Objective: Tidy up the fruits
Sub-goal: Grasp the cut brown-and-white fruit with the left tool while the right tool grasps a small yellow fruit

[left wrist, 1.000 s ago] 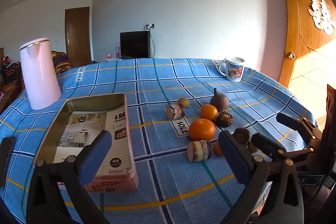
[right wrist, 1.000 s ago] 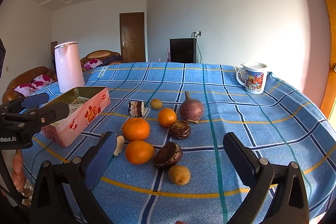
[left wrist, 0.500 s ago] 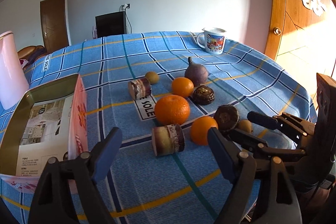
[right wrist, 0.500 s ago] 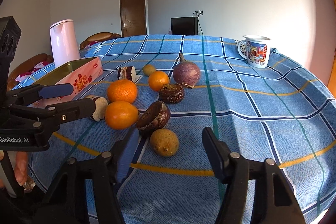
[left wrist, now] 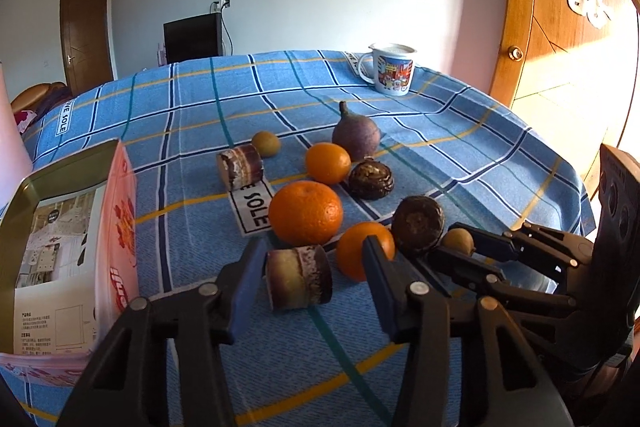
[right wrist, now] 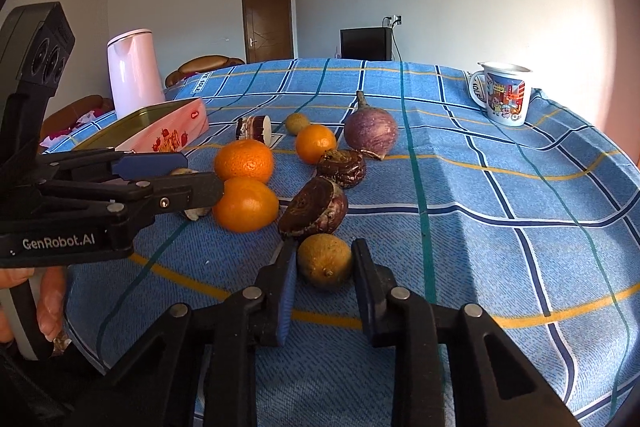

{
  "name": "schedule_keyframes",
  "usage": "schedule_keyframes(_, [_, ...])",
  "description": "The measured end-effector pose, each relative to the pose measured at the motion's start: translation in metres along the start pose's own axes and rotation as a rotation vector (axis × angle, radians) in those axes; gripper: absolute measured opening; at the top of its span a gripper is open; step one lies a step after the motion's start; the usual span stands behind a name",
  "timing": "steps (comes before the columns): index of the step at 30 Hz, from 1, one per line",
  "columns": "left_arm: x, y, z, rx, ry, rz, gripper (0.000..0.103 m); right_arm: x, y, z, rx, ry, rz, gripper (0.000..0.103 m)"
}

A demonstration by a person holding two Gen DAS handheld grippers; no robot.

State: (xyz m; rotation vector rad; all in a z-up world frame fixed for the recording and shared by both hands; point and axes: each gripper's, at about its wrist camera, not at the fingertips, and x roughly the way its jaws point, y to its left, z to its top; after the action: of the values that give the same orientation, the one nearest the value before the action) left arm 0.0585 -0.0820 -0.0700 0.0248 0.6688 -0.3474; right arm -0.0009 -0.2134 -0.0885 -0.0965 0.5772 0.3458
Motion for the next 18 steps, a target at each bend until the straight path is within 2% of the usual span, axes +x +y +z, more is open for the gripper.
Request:
schedule_keyframes(3, [-0.003, 0.003, -0.004, -0.008, 0.000, -0.014, 0.048, -0.004, -0.002, 0.000, 0.008, -0.015, 0.000, 0.028])
schedule_keyframes(7, [-0.004, 0.005, -0.006, 0.003, -0.009, -0.004, 0.035, -0.007, -0.001, 0.001, 0.008, -0.031, 0.000, 0.028])
schedule_keyframes(13, [-0.004, 0.007, -0.005, -0.005, -0.012, -0.009, 0.035, -0.012, 0.001, 0.002, 0.003, -0.058, 0.013, 0.028])
schedule_keyframes(18, [-0.015, 0.007, -0.003, 0.006, -0.046, -0.001, 0.035, -0.019, 0.001, 0.007, 0.006, -0.091, 0.021, 0.028])
